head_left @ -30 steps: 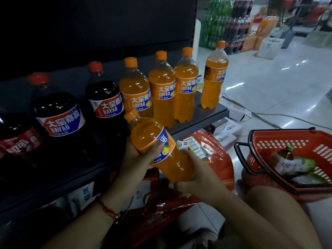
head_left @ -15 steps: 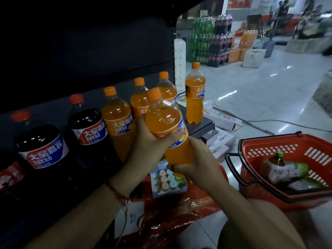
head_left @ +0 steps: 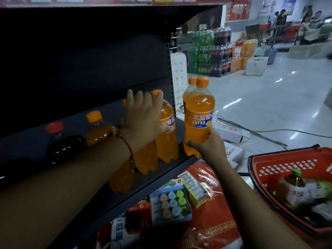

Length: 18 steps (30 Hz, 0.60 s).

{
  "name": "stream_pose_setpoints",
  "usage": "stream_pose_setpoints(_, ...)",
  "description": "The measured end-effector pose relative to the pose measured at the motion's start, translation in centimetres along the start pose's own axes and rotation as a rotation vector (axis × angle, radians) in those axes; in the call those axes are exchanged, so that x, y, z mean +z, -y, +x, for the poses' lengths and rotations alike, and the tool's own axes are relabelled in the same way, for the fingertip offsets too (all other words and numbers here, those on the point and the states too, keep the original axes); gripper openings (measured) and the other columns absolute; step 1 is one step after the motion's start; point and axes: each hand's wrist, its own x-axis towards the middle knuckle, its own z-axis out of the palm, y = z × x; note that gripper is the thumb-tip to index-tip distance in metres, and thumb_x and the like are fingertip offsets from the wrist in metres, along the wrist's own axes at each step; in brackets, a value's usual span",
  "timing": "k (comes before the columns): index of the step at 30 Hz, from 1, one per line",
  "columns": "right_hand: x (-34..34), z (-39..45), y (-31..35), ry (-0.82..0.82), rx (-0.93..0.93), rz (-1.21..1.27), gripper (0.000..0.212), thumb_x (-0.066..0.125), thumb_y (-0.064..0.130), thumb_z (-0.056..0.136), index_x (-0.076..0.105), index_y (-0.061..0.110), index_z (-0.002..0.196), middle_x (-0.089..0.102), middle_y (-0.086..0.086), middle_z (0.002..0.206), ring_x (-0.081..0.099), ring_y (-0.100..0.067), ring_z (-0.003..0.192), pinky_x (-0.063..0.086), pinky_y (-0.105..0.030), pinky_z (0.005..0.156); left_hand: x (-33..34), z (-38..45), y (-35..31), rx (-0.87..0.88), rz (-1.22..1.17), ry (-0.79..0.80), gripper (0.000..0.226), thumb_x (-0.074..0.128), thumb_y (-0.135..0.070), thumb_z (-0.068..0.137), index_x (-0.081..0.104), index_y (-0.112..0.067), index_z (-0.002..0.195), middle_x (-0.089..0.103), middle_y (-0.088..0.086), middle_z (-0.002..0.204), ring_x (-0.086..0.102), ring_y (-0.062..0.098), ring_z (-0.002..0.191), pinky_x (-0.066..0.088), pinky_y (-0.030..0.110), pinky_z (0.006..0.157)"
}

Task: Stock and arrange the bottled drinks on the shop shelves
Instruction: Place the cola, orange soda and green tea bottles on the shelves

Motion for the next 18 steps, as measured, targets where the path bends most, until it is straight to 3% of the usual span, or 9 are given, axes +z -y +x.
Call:
stream_pose_setpoints(7, 3.1, 2.4, -2.7, 0.028, 0.077, 0.027, 0.079, 0.088, 0.037, 0.064, 0.047, 0.024, 0.130, 0.060, -0.002, 0.128, 0.058, -0.025, 0.113, 0.052, -0.045, 0.090, 2.3, -0.9, 0.0, 0.030, 0.077, -0.043, 0.098, 0.070, -0.065, 0.075, 0.026, -0.021, 0.151, 0.057, 0.015, 0.133, 0.035, 0.039, 0.140, 0.005, 0.059, 0.119)
stream_pose_setpoints(13, 4.5, 3.5, -2.8, 0.038, 0.068, -0.011, 0.084, 0.085, 0.031, 0.071, 0.039, 0.027, 0.141, 0.040, -0.008, 0.143, 0.045, -0.030, 0.129, 0.048, -0.049, 0.097, 3.2, -1.0, -0.1, 0.025, 0.062, -0.085, 0.094, 0.071, -0.059, 0.078, 0.028, -0.020, 0.151, 0.056, 0.016, 0.134, 0.036, 0.038, 0.140, 0.006, 0.057, 0.118)
stream_pose_setpoints(18, 5.4, 3.3, -3.2, 0.020, 0.069, -0.011, 0.088, 0.082, 0.034, 0.074, 0.034, 0.023, 0.146, 0.044, -0.004, 0.148, 0.045, -0.028, 0.133, 0.046, -0.050, 0.100, 3.5, -1.2, 0.1, 0.018, 0.062, -0.094, 0.093, 0.069, -0.060, 0.079, 0.028, -0.019, 0.151, 0.056, 0.017, 0.135, 0.036, 0.039, 0.139, 0.006, 0.055, 0.119)
